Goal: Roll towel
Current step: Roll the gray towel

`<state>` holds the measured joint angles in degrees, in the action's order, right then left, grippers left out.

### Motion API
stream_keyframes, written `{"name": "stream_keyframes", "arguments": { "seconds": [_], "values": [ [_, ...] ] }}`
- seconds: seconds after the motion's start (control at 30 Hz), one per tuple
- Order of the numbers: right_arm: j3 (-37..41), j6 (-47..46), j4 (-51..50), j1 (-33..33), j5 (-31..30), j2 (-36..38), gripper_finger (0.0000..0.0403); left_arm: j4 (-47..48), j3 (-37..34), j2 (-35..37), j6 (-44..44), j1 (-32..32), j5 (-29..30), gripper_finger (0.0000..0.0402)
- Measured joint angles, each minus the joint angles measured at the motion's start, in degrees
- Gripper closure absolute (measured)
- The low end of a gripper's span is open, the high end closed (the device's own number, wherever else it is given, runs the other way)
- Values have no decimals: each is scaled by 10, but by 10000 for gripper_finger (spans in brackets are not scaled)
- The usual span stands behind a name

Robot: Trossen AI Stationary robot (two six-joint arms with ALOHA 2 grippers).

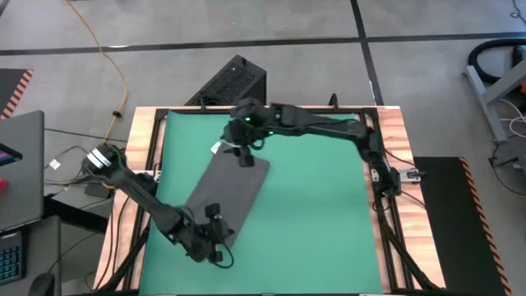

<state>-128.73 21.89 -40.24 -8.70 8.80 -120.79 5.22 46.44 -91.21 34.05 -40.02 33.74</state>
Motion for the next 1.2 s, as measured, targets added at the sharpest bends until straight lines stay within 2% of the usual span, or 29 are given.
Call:
{"name": "stream_keyframes", "arguments": {
  "seconds": [0.1, 0.17, 0.23, 0.3, 0.4, 0.5, 0.63, 0.7, 0.77, 0.87, 0.97, 1.2],
  "values": [
    [1, -7, -74, 21, 8, 49, 176, 17, 1, 66, -40, 8, 7, 401],
    [2, -28, -138, 40, 19, 80, 178, 37, 5, 113, -28, 10, 24, 401],
    [2, -49, -203, 66, 39, 111, 180, 60, 11, 163, 26, -1, 102, 401],
    [26, -69, -234, 100, 47, 144, 186, 83, 11, 214, 74, -34, 210, 401],
    [118, -109, -158, 153, 25, 188, 202, 107, 11, 277, 96, -99, 316, 401],
    [270, -150, 38, 201, -34, 231, 221, 146, 11, 302, 136, -138, 352, 401],
    [466, -183, 390, 239, -146, 238, 243, 244, 11, 290, 250, -147, 328, 401],
    [520, -199, 530, 253, -202, 201, 252, 313, 11, 271, 341, -146, 297, 402],
    [532, -210, 606, 263, -241, 149, 262, 370, 11, 246, 421, -146, 273, 401],
    [502, -239, 635, 275, -259, 73, 283, 430, 11, 204, 523, -149, 247, 402],
    [454, -267, 632, 286, -259, 3, 305, 461, 11, 166, 589, -153, 211, 401],
    [301, -272, 570, 297, -266, -111, 333, 481, 11, 91, 628, -169, 162, 401]
  ]
}}
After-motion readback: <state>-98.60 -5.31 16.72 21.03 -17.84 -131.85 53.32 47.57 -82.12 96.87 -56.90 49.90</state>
